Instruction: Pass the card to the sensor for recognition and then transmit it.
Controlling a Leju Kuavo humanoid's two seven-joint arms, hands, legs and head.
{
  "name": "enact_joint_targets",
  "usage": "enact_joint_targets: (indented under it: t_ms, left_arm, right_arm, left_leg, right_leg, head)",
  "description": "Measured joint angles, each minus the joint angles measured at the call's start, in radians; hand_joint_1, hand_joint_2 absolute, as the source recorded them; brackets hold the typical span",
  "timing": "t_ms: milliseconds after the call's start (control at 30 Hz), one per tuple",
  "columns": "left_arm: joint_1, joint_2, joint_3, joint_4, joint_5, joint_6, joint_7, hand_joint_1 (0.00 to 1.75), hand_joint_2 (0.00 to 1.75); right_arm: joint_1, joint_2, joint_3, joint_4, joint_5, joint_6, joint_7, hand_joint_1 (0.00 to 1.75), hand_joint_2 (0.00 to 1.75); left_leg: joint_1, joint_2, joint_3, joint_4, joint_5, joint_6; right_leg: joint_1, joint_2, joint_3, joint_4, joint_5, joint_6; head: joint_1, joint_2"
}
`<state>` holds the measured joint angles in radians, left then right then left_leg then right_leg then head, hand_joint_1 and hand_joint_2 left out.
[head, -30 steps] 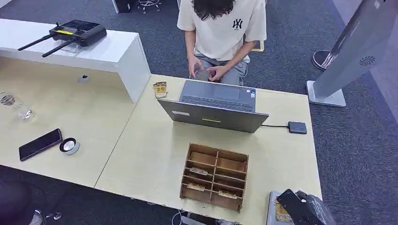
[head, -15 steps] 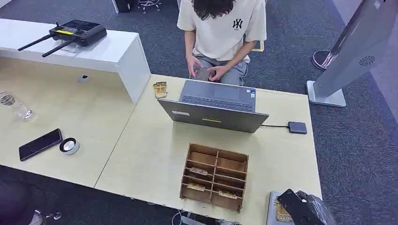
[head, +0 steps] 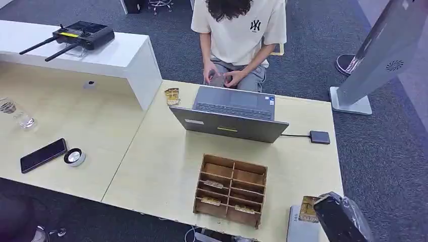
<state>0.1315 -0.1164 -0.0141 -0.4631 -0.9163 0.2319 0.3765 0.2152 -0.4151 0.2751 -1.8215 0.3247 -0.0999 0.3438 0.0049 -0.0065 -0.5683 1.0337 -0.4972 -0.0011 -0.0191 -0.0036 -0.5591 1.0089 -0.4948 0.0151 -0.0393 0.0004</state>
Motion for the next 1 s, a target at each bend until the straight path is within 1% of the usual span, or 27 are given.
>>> enact_joint_targets:
  t_ms: [267, 533, 633, 767, 1000]
  left_arm:
    - [0.0, -0.009, 0.031, 0.006, -0.013, -0.001, -0.015, 0.0, 1.75]
    - [0.0, -0.019, 0.074, 0.006, -0.036, -0.01, -0.034, 0.0, 1.75]
    - [0.0, -0.019, 0.083, 0.006, -0.041, -0.01, -0.04, 0.0, 1.75]
    - [0.0, -0.021, 0.097, 0.006, -0.042, -0.01, -0.043, 0.0, 1.75]
    - [-0.01, -0.024, 0.116, 0.034, -0.073, -0.008, -0.077, 0.0, 1.75]
  right_arm:
    - [0.001, 0.042, -0.036, -0.097, -0.054, -0.035, -0.087, 1.75, 1.75]
    - [0.005, 0.071, -0.051, -0.182, -0.126, -0.047, -0.177, 1.75, 1.75]
    - [0.016, 0.073, -0.051, -0.209, -0.163, -0.039, -0.203, 1.75, 1.75]
    - [0.022, 0.073, -0.052, -0.229, -0.184, -0.031, -0.216, 1.75, 1.75]
    - [0.048, 0.07, -0.047, -0.267, -0.329, 0.03, -0.315, 1.75, 1.75]
  left_leg:
    - [0.0, 0.0, 0.0, 0.0, 0.0, 0.0]
    - [0.0, 0.0, 0.0, 0.0, 0.0, 0.0]
    - [0.0, 0.0, 0.0, 0.0, 0.0, 0.0]
    - [0.0, 0.0, 0.0, 0.0, 0.0, 0.0]
    - [0.0, 0.0, 0.0, 0.0, 0.0, 0.0]
  right_leg:
    - [0.0, 0.0, 0.0, 0.0, 0.0, 0.0]
    - [0.0, 0.0, 0.0, 0.0, 0.0, 0.0]
    - [0.0, 0.0, 0.0, 0.0, 0.0, 0.0]
    - [0.0, 0.0, 0.0, 0.0, 0.0, 0.0]
    - [0.0, 0.0, 0.0, 0.0, 0.0, 0.0]
  head:
    - [0.0, 0.0]
    - [0.0, 0.0]
    - [0.0, 0.0]
    - [0.0, 0.0]
    - [0.0, 0.0]
